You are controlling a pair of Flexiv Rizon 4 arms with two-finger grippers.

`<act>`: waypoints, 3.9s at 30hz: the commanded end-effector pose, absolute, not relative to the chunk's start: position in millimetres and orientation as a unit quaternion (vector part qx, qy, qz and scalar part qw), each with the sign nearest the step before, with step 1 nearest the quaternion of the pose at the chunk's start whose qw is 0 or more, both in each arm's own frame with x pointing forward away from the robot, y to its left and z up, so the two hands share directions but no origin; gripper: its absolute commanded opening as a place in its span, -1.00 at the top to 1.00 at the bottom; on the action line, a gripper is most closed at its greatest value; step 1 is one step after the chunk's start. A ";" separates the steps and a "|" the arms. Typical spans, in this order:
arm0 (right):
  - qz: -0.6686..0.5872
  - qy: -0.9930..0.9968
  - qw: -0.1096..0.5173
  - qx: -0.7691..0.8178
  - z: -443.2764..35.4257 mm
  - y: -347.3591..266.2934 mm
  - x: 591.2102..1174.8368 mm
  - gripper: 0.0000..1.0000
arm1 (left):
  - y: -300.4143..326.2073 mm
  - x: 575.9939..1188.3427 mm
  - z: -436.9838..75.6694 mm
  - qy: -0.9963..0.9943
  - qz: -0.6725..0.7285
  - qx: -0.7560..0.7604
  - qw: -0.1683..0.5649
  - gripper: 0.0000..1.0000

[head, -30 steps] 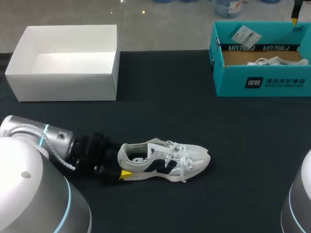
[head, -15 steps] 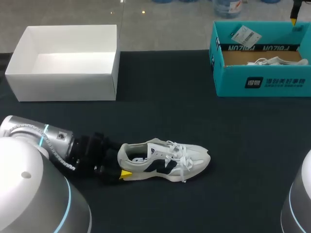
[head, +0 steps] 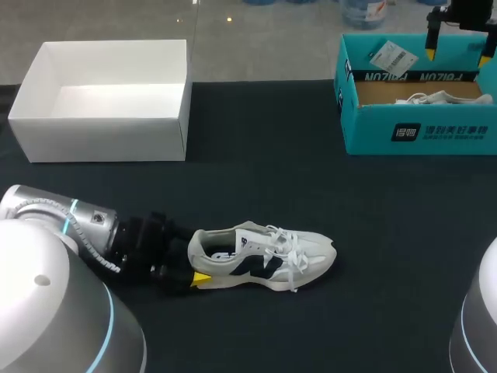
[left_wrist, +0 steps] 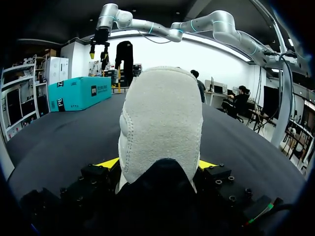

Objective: Take the shoe out of the shoebox, open the shoe tongue, remove and reinsert the insole, then place the shoe into the shoebox

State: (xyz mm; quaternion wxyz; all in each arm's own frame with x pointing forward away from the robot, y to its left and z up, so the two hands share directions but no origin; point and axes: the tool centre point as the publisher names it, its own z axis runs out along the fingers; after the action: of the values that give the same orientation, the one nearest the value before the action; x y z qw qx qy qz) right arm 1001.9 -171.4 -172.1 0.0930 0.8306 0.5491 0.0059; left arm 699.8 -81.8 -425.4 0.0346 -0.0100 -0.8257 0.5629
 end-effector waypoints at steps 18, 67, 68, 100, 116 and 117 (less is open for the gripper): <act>-0.001 0.557 0.097 0.825 -175.7 -60.1 922.2 -1.00 | -82.6 697.9 -428.9 -0.826 0.563 -0.010 0.034 1.00; 0.063 0.558 0.035 0.827 -258.9 145.6 817.7 -1.00 | -82.6 697.9 -428.9 -0.826 0.563 -0.010 0.034 1.00; 0.063 0.558 0.035 0.827 -258.9 145.6 817.7 -1.00 | -82.6 697.9 -428.9 -0.826 0.563 -0.010 0.034 1.00; 0.029 0.588 0.060 0.806 -286.5 182.7 749.6 -1.00 | -82.6 697.9 -428.9 -0.826 0.563 -0.010 0.034 1.00; -0.023 0.607 0.098 0.788 -314.4 223.9 710.1 -1.00 | -82.6 697.9 -428.9 -0.826 0.563 -0.010 0.034 1.00; -0.024 0.607 0.099 0.788 -314.2 224.7 707.5 -1.00 | -82.6 697.9 -428.9 -0.826 0.563 -0.010 0.034 1.00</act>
State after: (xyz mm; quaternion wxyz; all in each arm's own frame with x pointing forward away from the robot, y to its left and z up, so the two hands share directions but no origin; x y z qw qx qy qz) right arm 717.4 202.1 -309.3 0.0433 0.7507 0.6591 -0.0127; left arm 699.8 -81.5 -425.6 0.0348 -0.0102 -0.8255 0.5632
